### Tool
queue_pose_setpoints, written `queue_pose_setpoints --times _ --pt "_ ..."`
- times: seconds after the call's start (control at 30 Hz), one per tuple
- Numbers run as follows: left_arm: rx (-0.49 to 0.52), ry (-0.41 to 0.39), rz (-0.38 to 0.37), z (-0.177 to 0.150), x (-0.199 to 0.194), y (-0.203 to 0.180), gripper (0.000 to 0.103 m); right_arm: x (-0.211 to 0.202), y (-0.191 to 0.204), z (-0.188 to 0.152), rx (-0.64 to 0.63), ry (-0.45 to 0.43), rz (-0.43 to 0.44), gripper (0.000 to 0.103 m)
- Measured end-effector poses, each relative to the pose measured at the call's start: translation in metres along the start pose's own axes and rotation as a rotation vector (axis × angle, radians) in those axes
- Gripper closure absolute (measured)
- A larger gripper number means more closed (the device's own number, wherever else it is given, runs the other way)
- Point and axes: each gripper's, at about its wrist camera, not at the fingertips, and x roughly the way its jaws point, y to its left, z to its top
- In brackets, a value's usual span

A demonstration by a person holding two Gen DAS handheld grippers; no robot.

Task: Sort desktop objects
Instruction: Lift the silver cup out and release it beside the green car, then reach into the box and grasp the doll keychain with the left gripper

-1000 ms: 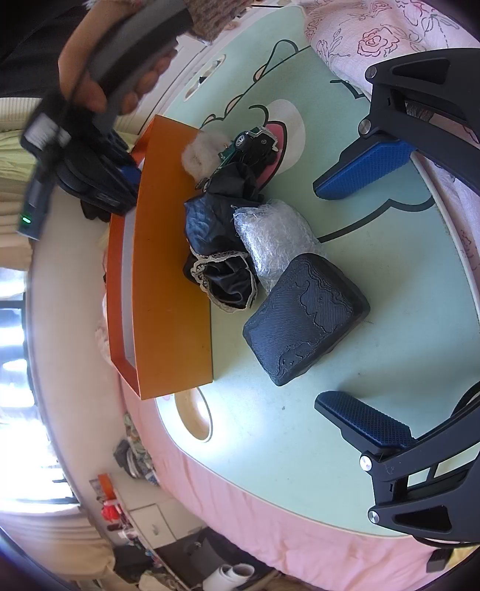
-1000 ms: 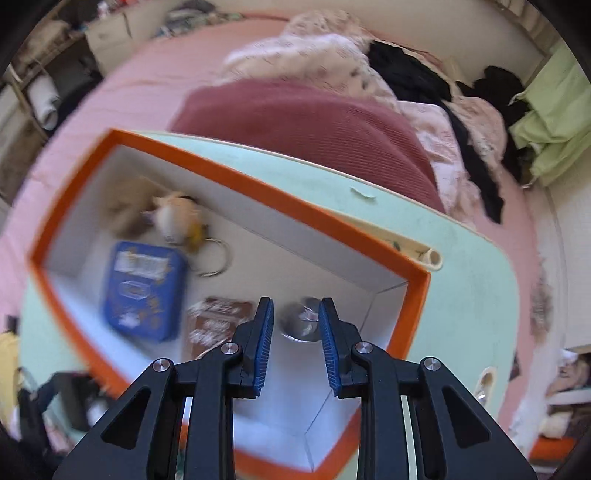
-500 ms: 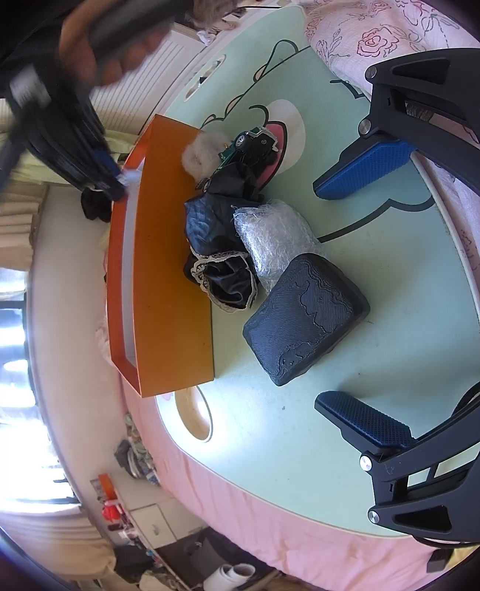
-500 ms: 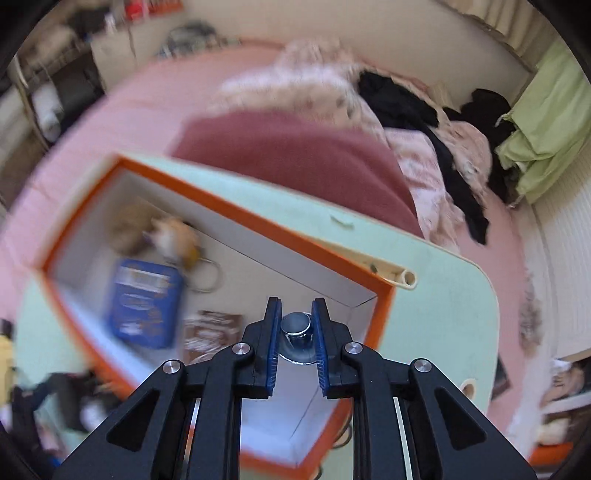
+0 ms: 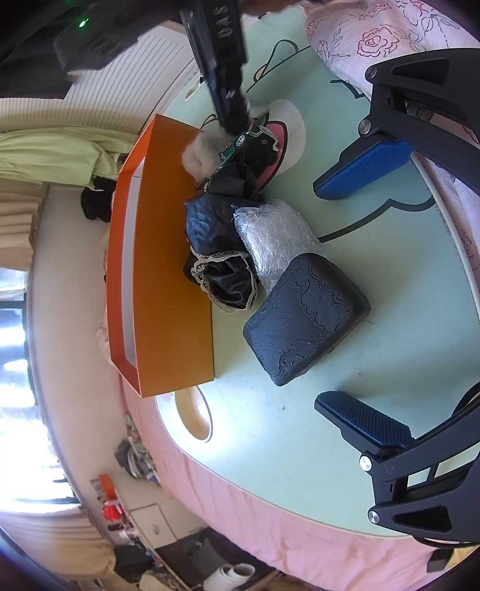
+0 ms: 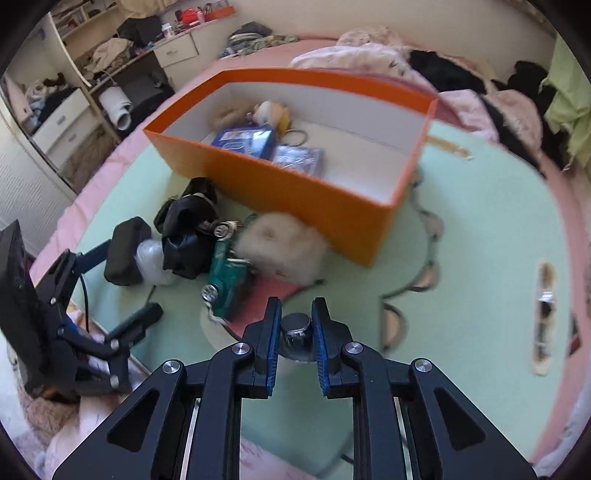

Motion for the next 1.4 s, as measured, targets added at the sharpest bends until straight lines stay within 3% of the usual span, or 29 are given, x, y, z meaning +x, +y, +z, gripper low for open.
queue_pose_setpoints --times 0.1,0.17,0.23,0.33,0.6,0.77,0.87,1.07,1.23,1.37,1.4 --pt "0.000 0.000 0.001 0.000 0.000 0.000 0.000 -0.001 -0.005 0.007 0.089 -0.105 0.113 0.080" --pt "0.000 0.000 0.000 0.000 0.000 0.000 0.000 -0.012 -0.010 0.003 0.134 -0.189 0.164 0.071" --pt "0.000 0.000 0.000 0.000 0.000 0.001 0.000 -0.025 -0.012 -0.003 0.151 -0.262 0.168 0.061" --pt "-0.001 0.001 -0.001 0.000 0.000 0.000 0.000 -0.043 -0.016 -0.024 0.135 -0.334 0.098 0.046" --pt "0.000 0.001 -0.001 0.000 0.000 0.001 0.000 -0.023 -0.005 -0.074 -0.026 -0.288 -0.034 0.046" --pt "0.001 0.003 -0.001 -0.001 0.000 0.001 0.000 -0.013 0.006 -0.073 -0.097 -0.259 -0.071 0.013" --pt "0.000 0.002 -0.001 -0.001 0.000 0.001 0.000 -0.006 0.016 -0.074 -0.156 -0.245 -0.111 0.007" --pt "0.002 -0.003 0.023 -0.003 -0.002 -0.002 0.001 -0.005 0.006 -0.078 -0.129 -0.249 -0.096 0.002" --pt "0.018 -0.066 0.046 0.012 -0.028 0.004 0.019 -0.004 0.006 -0.079 -0.131 -0.249 -0.100 0.002" --pt "-0.079 -0.126 -0.081 0.056 -0.063 0.016 0.024 -0.005 0.007 -0.081 -0.129 -0.250 -0.098 0.002" --pt "-0.071 -0.122 -0.093 0.073 -0.066 0.014 0.031 -0.005 0.007 -0.081 -0.129 -0.249 -0.098 0.002"
